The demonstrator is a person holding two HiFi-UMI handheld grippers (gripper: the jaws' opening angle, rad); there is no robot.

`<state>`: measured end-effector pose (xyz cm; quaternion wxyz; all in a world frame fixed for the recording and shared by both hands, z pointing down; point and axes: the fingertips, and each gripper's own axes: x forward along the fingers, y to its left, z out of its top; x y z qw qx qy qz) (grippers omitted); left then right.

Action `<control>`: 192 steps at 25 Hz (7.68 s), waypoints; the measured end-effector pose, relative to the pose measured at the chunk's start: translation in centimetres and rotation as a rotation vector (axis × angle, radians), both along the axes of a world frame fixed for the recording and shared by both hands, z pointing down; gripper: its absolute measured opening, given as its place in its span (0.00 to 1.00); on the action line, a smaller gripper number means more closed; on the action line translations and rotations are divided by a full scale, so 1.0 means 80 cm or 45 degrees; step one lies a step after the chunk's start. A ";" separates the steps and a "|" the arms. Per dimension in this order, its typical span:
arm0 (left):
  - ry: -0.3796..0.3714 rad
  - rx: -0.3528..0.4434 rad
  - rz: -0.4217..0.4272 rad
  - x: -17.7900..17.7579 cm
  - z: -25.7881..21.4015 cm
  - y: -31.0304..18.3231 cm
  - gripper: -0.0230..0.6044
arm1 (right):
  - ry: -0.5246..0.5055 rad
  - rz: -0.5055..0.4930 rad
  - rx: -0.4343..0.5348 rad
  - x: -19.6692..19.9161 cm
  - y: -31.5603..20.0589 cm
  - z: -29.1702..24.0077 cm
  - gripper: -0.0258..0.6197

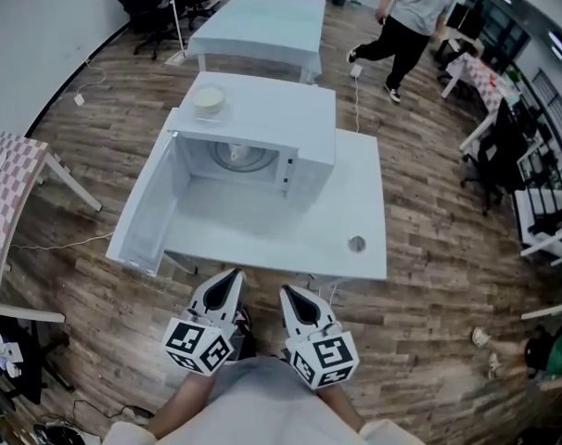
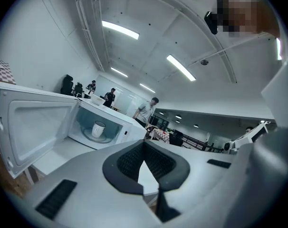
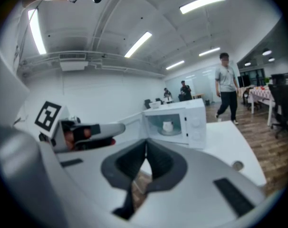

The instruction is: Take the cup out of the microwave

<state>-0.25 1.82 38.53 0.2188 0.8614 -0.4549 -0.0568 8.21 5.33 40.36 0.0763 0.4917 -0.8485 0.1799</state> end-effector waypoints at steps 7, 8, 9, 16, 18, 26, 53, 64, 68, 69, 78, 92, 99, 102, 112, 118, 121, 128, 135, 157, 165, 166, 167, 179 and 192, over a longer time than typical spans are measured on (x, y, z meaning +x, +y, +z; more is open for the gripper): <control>0.031 0.013 0.053 -0.034 -0.013 -0.053 0.06 | -0.006 0.018 0.036 -0.042 -0.056 -0.016 0.08; 0.036 0.021 0.053 -0.039 -0.014 -0.060 0.06 | -0.001 0.026 0.046 -0.047 -0.063 -0.017 0.08; 0.040 0.030 0.053 -0.044 -0.015 -0.067 0.06 | 0.005 0.042 0.056 -0.050 -0.069 -0.019 0.08; 0.014 0.091 0.068 -0.062 -0.019 -0.098 0.06 | 0.011 0.098 0.094 -0.068 -0.101 -0.028 0.08; 0.007 0.088 0.065 -0.065 -0.016 -0.105 0.06 | 0.007 0.096 0.096 -0.075 -0.107 -0.028 0.08; -0.013 0.057 0.045 -0.069 0.006 -0.140 0.06 | -0.002 0.083 0.091 -0.086 -0.137 -0.025 0.08; -0.154 0.070 -0.044 -0.029 0.071 -0.282 0.06 | 0.044 -0.076 0.066 -0.061 -0.229 -0.017 0.08; -0.214 0.070 -0.117 -0.033 0.107 -0.341 0.07 | 0.055 -0.101 -0.019 -0.050 -0.243 0.008 0.08; -0.209 0.044 -0.138 -0.032 0.118 -0.359 0.07 | 0.053 -0.110 -0.040 -0.048 -0.249 0.014 0.08; -0.211 0.037 -0.139 -0.031 0.122 -0.363 0.08 | 0.053 -0.113 -0.045 -0.048 -0.251 0.016 0.08; -0.239 -0.017 -0.154 -0.041 0.159 -0.392 0.14 | 0.053 -0.129 -0.071 -0.053 -0.265 0.028 0.08; -0.249 -0.098 -0.217 -0.053 0.200 -0.437 0.27 | 0.072 -0.093 -0.106 -0.037 -0.276 0.040 0.08; -0.294 -0.117 -0.195 -0.039 0.221 -0.464 0.30 | 0.079 -0.060 -0.131 -0.015 -0.290 0.046 0.08; -0.295 -0.118 -0.190 -0.036 0.225 -0.470 0.30 | 0.079 -0.054 -0.140 -0.012 -0.294 0.048 0.08; -0.356 -0.058 -0.209 -0.035 0.228 -0.488 0.30 | 0.079 -0.054 -0.172 -0.003 -0.303 0.057 0.08; -0.409 0.025 -0.242 -0.032 0.224 -0.490 0.28 | 0.089 -0.056 -0.182 0.002 -0.305 0.061 0.08; -0.433 0.037 -0.270 -0.033 0.228 -0.490 0.21 | 0.093 -0.058 -0.187 0.004 -0.305 0.063 0.08; -0.490 0.114 -0.304 -0.030 0.221 -0.490 0.15 | 0.115 -0.080 -0.202 0.005 -0.300 0.064 0.08; -0.457 0.130 -0.318 -0.031 0.217 -0.482 0.14 | 0.130 -0.116 -0.217 -0.001 -0.291 0.071 0.08; -0.448 0.094 -0.311 -0.048 0.214 -0.446 0.14 | 0.104 -0.140 -0.171 -0.019 -0.266 0.058 0.08; -0.441 0.093 -0.288 -0.050 0.209 -0.438 0.14 | 0.099 -0.138 -0.168 -0.024 -0.262 0.056 0.08; -0.442 0.092 -0.282 -0.050 0.209 -0.437 0.14 | 0.098 -0.138 -0.166 -0.025 -0.261 0.056 0.08; -0.442 0.090 -0.279 -0.050 0.209 -0.435 0.14 | 0.095 -0.137 -0.166 -0.025 -0.261 0.056 0.08; -0.453 0.105 -0.238 -0.048 0.201 -0.419 0.14 | 0.097 -0.137 -0.157 -0.036 -0.255 0.054 0.08; -0.422 0.133 -0.199 -0.042 0.181 -0.402 0.14 | 0.090 -0.138 -0.131 -0.046 -0.249 0.043 0.08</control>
